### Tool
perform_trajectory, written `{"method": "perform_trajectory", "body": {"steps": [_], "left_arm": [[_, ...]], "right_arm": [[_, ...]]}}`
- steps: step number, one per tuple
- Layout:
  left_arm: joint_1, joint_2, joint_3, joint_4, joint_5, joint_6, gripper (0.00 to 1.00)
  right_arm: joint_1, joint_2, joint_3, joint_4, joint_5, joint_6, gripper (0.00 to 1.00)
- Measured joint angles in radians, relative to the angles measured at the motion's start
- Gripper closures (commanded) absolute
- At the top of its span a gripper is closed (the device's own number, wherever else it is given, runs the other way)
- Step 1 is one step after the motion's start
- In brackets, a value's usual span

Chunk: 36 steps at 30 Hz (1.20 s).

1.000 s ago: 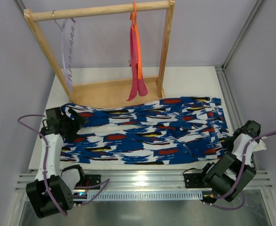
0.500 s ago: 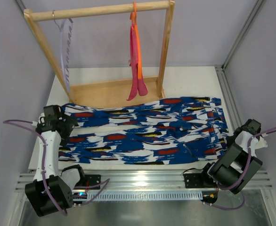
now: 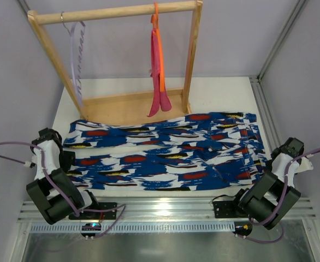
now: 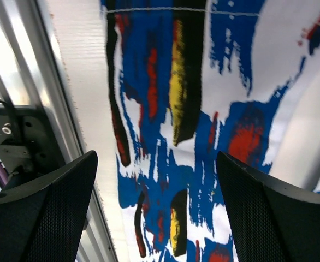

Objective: Place the trousers on the hanger
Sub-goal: Fold the trousers

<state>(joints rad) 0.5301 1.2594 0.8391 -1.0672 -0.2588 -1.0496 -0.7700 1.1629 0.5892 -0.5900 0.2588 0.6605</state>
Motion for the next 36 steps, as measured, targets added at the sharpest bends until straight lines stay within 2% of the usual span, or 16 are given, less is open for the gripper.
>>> {"method": "perform_trajectory", "body": {"steps": [9, 14, 18, 22, 25, 26, 28, 29, 31, 32, 36], "left_arm": [[0.137, 0.06, -0.035, -0.01, -0.09, -0.02, 0.16], [0.215, 0.087, -0.075, 0.106, -0.084, 0.023, 0.11], [0.272, 0.076, -0.126, 0.2, -0.072, 0.051, 0.14], [0.277, 0.053, -0.161, 0.25, -0.087, 0.054, 0.19], [0.278, 0.055, -0.175, 0.287, -0.08, 0.053, 0.28], [0.278, 0.058, -0.175, 0.294, -0.076, 0.053, 0.4], [0.278, 0.068, -0.174, 0.317, -0.061, 0.048, 0.56], [0.277, 0.075, -0.172, 0.332, -0.05, 0.043, 0.76], [0.277, 0.083, -0.17, 0.363, -0.032, 0.036, 0.9], [0.277, 0.086, -0.168, 0.372, -0.024, 0.037, 1.0], [0.277, 0.091, -0.165, 0.381, -0.01, 0.041, 1.0]], "right_arm": [[0.0, -0.02, 0.052, -0.036, -0.037, -0.008, 0.61], [0.0, -0.051, 0.051, -0.039, -0.073, -0.008, 0.61], [0.0, -0.087, 0.039, -0.039, -0.102, -0.006, 0.61], [0.0, -0.089, 0.032, -0.04, -0.11, -0.006, 0.61], [0.0, -0.092, 0.03, -0.039, -0.114, -0.006, 0.61], [0.0, -0.093, 0.028, -0.041, -0.114, -0.006, 0.61], [0.0, -0.094, 0.026, -0.053, -0.115, -0.006, 0.6], [0.0, -0.097, 0.026, -0.061, -0.116, -0.006, 0.59], [0.0, -0.097, 0.026, -0.076, -0.116, -0.006, 0.54], [0.0, -0.097, 0.026, -0.086, -0.116, -0.004, 0.54], [0.0, -0.097, 0.026, -0.13, -0.113, 0.001, 0.51]]}}
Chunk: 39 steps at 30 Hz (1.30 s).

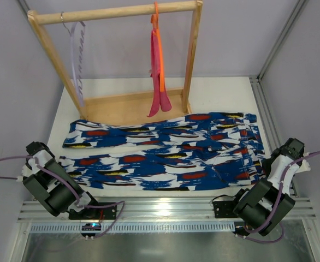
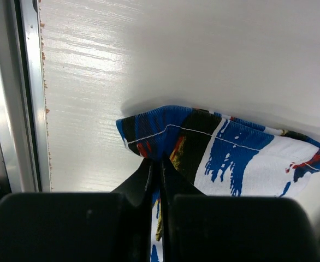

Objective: Place the trousers on the hanger
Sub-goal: Fold the trousers

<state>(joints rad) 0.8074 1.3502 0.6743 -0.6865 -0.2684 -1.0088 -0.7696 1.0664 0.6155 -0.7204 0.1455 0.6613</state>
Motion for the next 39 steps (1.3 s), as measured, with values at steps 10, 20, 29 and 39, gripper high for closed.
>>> {"method": "perform_trajectory", "body": {"steps": [10, 20, 29, 39], "left_arm": [[0.005, 0.014, 0.01, -0.005, 0.011, 0.019, 1.0], [0.006, 0.02, 0.016, -0.01, 0.022, 0.022, 1.0], [0.011, 0.021, 0.016, -0.001, 0.058, 0.021, 1.0], [0.011, 0.045, 0.101, -0.105, 0.09, 0.022, 1.0]], "right_arm": [[0.0, -0.003, -0.036, -0.016, 0.044, 0.034, 0.49], [0.0, 0.065, -0.037, 0.003, 0.093, 0.061, 0.5], [0.033, 0.146, -0.032, 0.045, 0.123, 0.089, 0.81], [0.044, 0.097, 0.099, -0.105, 0.191, 0.072, 0.96]]}}
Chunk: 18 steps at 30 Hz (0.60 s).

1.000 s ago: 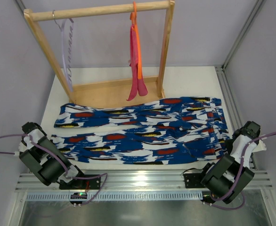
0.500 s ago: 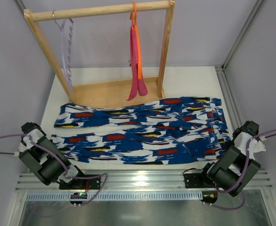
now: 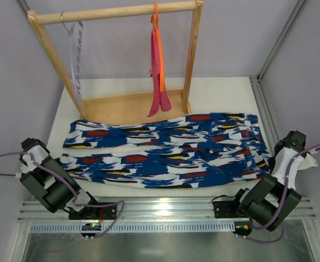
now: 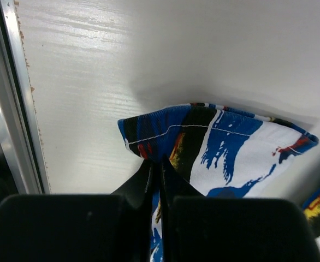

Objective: Place the trousers on the hanger
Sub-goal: Fold the trousers

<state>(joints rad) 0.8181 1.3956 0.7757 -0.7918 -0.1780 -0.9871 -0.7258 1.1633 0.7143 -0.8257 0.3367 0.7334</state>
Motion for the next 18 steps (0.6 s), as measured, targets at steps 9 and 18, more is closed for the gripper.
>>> {"method": "perform_trajectory", "body": {"steps": [9, 18], "left_arm": [[-0.004, -0.083, 0.105, -0.161, 0.032, 0.004, 1.0], [-0.004, -0.195, 0.209, -0.272, 0.008, 0.026, 1.0]], "right_arm": [[0.005, -0.2, 0.192, -0.198, 0.086, -0.024, 0.96], [0.005, -0.297, 0.272, -0.339, 0.155, -0.024, 0.96]]}}
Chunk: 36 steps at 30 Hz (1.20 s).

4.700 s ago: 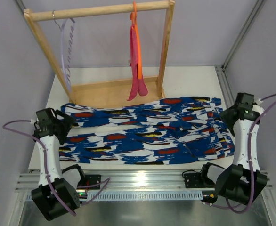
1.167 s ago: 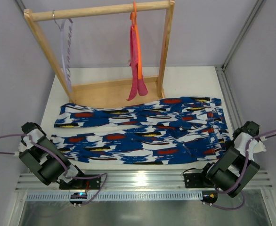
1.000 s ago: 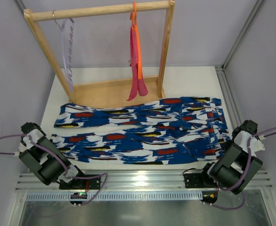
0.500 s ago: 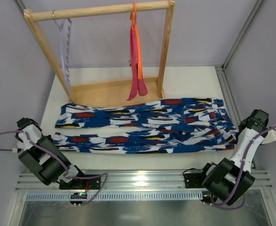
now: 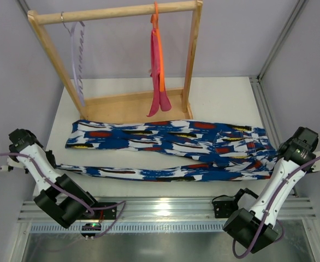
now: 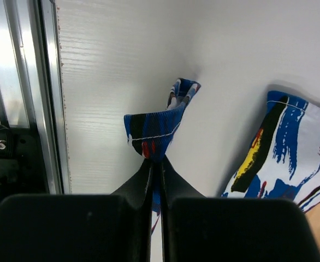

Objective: Place the trousers on the hanger
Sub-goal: Fold the trousers

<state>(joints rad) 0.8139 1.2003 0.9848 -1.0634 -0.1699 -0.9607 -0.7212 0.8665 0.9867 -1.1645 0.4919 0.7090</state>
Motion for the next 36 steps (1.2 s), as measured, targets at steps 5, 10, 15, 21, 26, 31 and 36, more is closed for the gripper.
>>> {"method": "perform_trajectory", "body": {"steps": [5, 10, 15, 21, 26, 31, 36], "left_arm": [[0.0, -0.03, 0.047, -0.064, -0.025, 0.005, 1.0], [-0.008, 0.004, 0.102, -0.118, -0.038, 0.026, 1.0], [-0.034, 0.036, 0.164, -0.136, -0.023, 0.05, 1.0], [-0.075, 0.069, 0.177, -0.075, 0.056, 0.101, 1.0], [-0.078, 0.11, 0.212, -0.051, 0.117, 0.127, 1.0], [-0.081, 0.092, 0.259, -0.048, 0.137, 0.132, 1.0], [-0.08, 0.037, 0.257, -0.049, 0.13, 0.13, 1.0]], "right_arm": [[0.0, -0.04, 0.024, -0.061, 0.083, 0.001, 0.96], [0.0, -0.042, 0.033, -0.105, 0.139, 0.002, 0.96], [0.0, -0.045, 0.074, -0.123, 0.139, 0.004, 0.96], [-0.001, -0.057, 0.043, -0.047, 0.081, -0.038, 0.96], [-0.001, -0.024, 0.043, 0.009, -0.005, -0.065, 0.96], [-0.001, -0.025, 0.109, 0.001, -0.051, -0.067, 0.97], [-0.001, -0.047, 0.192, -0.047, -0.012, -0.055, 0.97]]}}
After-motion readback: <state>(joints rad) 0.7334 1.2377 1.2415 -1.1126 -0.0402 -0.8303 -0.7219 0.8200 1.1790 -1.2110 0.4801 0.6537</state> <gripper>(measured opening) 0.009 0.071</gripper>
